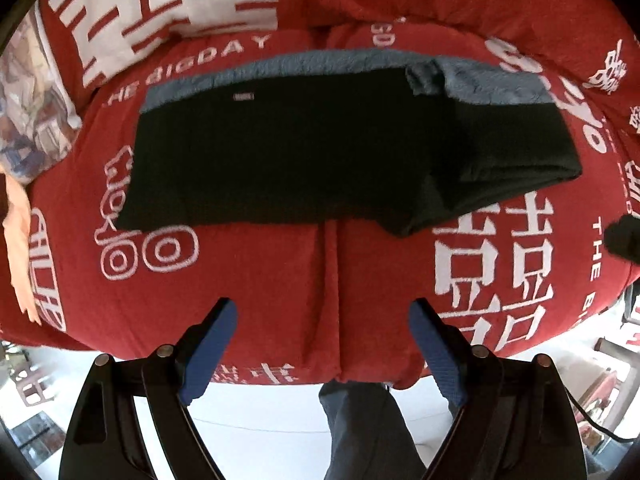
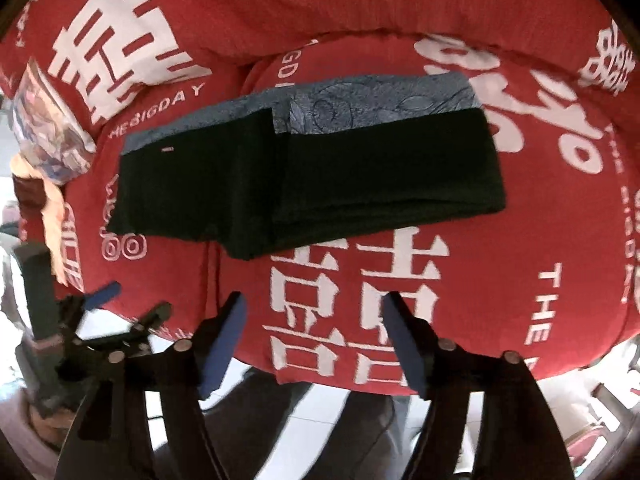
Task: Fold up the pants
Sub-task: 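Move both open grippers back above the folded black pants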
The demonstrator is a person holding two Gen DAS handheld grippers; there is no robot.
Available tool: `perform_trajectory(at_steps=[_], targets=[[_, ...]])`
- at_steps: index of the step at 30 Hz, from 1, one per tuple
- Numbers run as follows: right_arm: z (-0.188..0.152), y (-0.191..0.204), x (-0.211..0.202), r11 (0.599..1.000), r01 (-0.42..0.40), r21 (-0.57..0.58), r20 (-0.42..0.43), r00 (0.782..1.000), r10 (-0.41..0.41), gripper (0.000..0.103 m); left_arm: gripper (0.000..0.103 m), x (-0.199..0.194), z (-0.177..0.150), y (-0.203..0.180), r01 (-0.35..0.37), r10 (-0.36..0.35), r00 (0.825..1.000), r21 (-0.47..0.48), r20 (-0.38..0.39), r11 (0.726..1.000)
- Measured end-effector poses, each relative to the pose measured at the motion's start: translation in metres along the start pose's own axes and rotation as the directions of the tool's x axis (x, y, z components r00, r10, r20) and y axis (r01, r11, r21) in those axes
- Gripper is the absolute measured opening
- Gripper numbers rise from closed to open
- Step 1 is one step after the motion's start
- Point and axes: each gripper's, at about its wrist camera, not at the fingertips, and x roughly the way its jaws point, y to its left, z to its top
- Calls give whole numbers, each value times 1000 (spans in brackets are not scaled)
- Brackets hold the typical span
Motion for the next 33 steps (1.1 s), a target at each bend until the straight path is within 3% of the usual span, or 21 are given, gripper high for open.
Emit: perform_trajectory(at_steps=[6,13,15,18,23,33], targets=[[-9,9,-13,999,36,-17,4,999,-36,79,88,-22,15,11,36,-34,998,-21,61,999],[-5,27,-32,996,64,-69,91,994,-58,83,88,-28,12,17,53,-49,995,-41,93,998],[-6,31,-34,996,58,-73,105,993,-50,87,88,-27,7,18,60,-56,995,-51,88,997],[-7,34,-37,998,23,-66,127,992,-14,102,88,-26,2,20,62,-57,995,-59,79,996],[-9,37,-43,999,0,-52,155,988,8,103,88,-30,0,24,55,-50,995,-58,85,997],[-14,30,-35,1000,-23,-20,67,997,25,103,88,-38,5,21,40,-36,994,-42,103,998]])
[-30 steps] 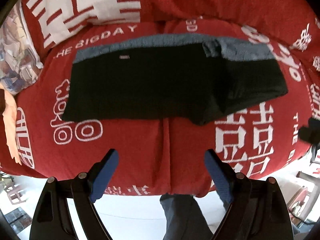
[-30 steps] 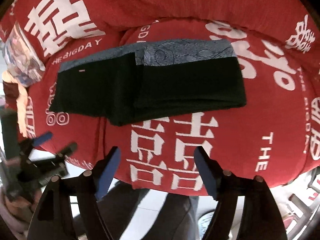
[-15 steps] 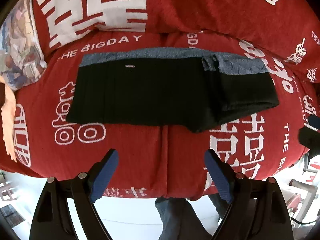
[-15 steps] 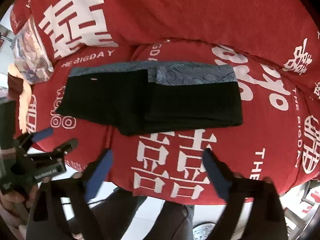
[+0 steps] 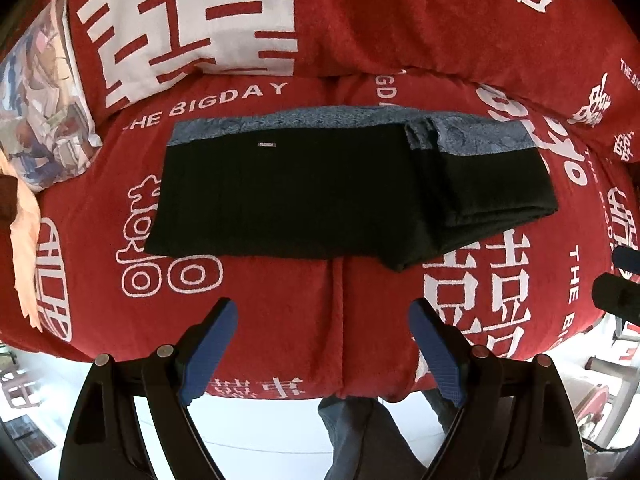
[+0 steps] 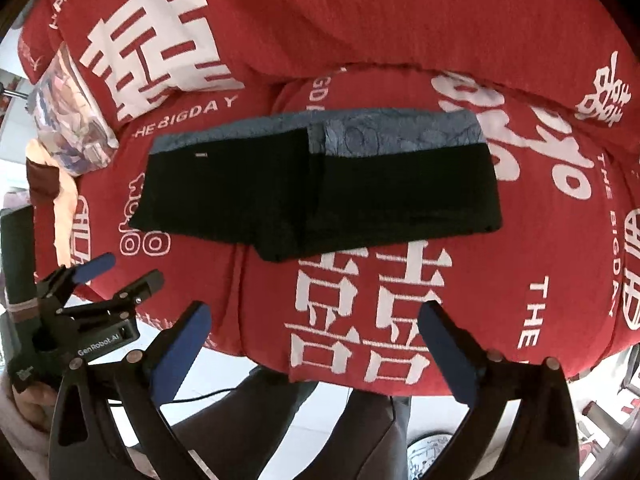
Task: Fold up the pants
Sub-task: 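Move both open grippers back above the folded black pants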
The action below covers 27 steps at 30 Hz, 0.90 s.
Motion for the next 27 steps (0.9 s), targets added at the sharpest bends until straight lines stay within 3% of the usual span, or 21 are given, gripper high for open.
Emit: perform_trajectory(at_steps=[12,27], targets=[[0,-25,-2,995,79,67,-37,996,-76,103,88,11,-2,-5,32,-33,999,-25,-16,999],[15,-15,7,995,89,38,-59,994,-87,103,88,31,-10,36,16,-22,999,-138,-46,990]])
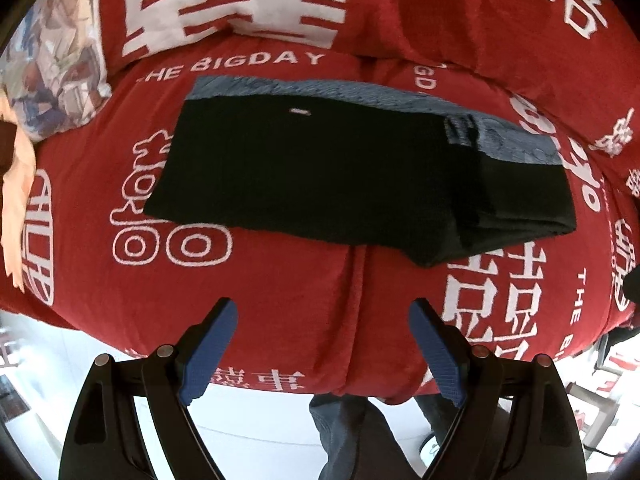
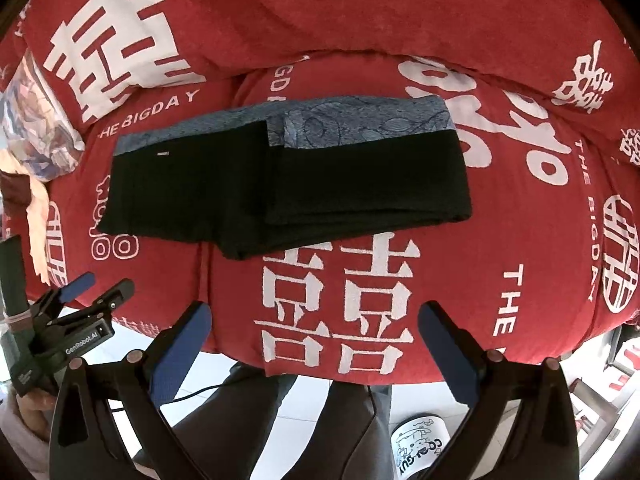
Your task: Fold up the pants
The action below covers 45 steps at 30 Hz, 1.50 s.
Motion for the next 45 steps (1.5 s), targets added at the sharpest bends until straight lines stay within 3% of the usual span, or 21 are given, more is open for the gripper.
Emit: perform_trajectory(at_steps=[4,8,14,22,25,28,34,37,42,44,45], targets=[[0,2,15,1000,-23,15,-28,999,23,103,88,7,1,14,-2,2,1000,-48,-5,999],[-1,8,39,999,-39,19,-73,997,40,103,88,17,2,38,58,-60,998,-144,-8,988],[3,26,69,998,-65,-10,-122,991,63,103,88,38,6,89,166,-169,985,-339,20,926],[18,51,105,993,-74,-90,-111,992,64,103,88,72,22,134,269,-247,963,-466,108,843],[30,63,110,988,-52,-144,-21,999,50,103,88,83,28,142,321,-280,947,-472,159,821],[44,74,119,983,-57,-177,37,997,65,103,88,99,35,144,396,-341,918,-469,201,790],[60,79,150,980,-66,-189,41,996,75,103,89,123,39,149,482,-414,876,-493,248,724],[62,77,156,978,-72,-197,52,995,84,103,98,125,39,152,534,-439,845,-487,305,691],[61,74,159,976,-84,-199,51,994,96,103,100,118,50,143,505,-396,863,-501,314,703],[61,74,158,975,-84,-205,50,994,97,103,100,104,55,136,521,-390,850,-453,355,724],[61,73,158,975,-88,-206,49,994,100,103,100,93,59,131,522,-381,843,-406,380,750]])
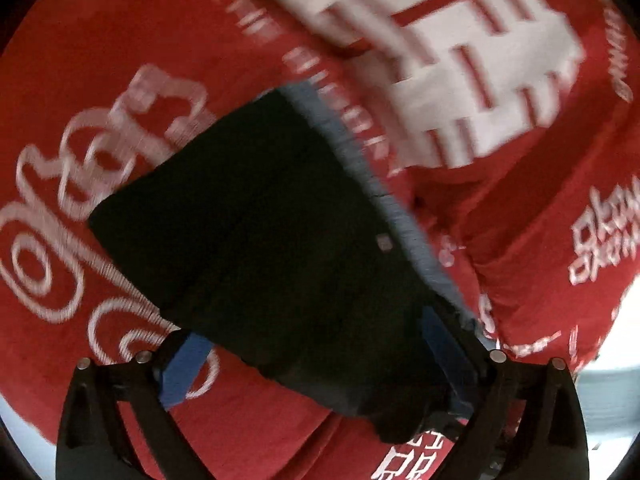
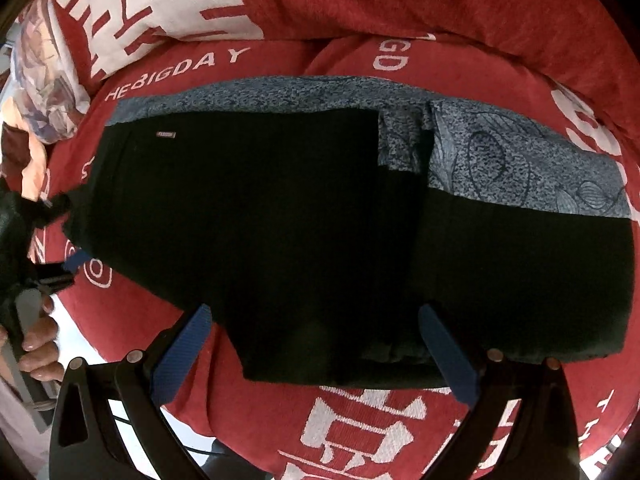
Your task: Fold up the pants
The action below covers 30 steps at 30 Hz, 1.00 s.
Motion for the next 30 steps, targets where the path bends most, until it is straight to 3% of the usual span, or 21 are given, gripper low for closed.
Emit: perform_trajectory(at_steps=[2,4,5,6,7,8,9,10,11,12,13,17,18,20,22,25,28,30], targets=[[-1,-1,0,1000,-5,-4,0,1000,5,103,100,4,2,-6,-41,41,999,56,12,998],[0,1,2,1000,1,-23,-12,1000,-1,103,98,25,7,2,-155,158,986,55,-49,986],[1,2,2,1000,5,-30,-22,1000,-6,103,89,33,8,7,-203,206,975,49,-79,978],[3,4,0,999,10,-42,-39,999,-11,103,89,34,8,1,-243,247,967,66,-67,968],[6,5,-2,999,11,-47,-50,999,-13,103,81,32,8,-8,-274,279,959,92,-44,957],[9,7,-5,999,7,-50,-59,998,-10,103,61,33,6,-17,-347,353,935,135,-25,928],[15,8,-11,999,-12,-50,-70,998,8,103,53,35,4,-23,-415,422,906,171,-9,894],[23,11,-16,998,-39,-50,-80,996,35,103,51,37,2,-28,-447,455,891,200,6,872],[32,15,-22,997,-63,-52,-83,995,58,103,46,35,0,-29,-456,461,887,209,26,865],[45,21,-29,995,-86,-59,-80,993,81,103,44,34,-4,-36,-480,479,875,250,70,841],[57,27,-34,992,-103,-71,-78,992,97,103,44,34,-10,-43,-505,497,861,308,111,806],[114,71,-54,968,-213,-136,-76,976,204,103,43,43,-49,-73,-634,551,763,559,339,534],[129,89,-54,953,-262,-154,-99,963,249,103,43,43,-54,-77,-646,546,750,585,372,490],[144,121,-44,929,-326,-176,-182,938,295,103,43,44,-61,-77,-655,541,739,615,400,440],[157,161,-24,910,-355,-214,-280,915,291,103,43,39,-58,-73,-648,546,743,623,389,439],[159,215,-4,886,-334,-321,-346,912,219,103,43,39,-53,-72,-636,539,754,623,375,456],[152,258,19,851,-358,-385,-426,887,181,103,43,37,-60,-72,-640,535,751,624,386,449],[145,277,38,834,-335,-438,-461,880,111,103,43,39,-61,-71,-640,530,753,622,390,451]])
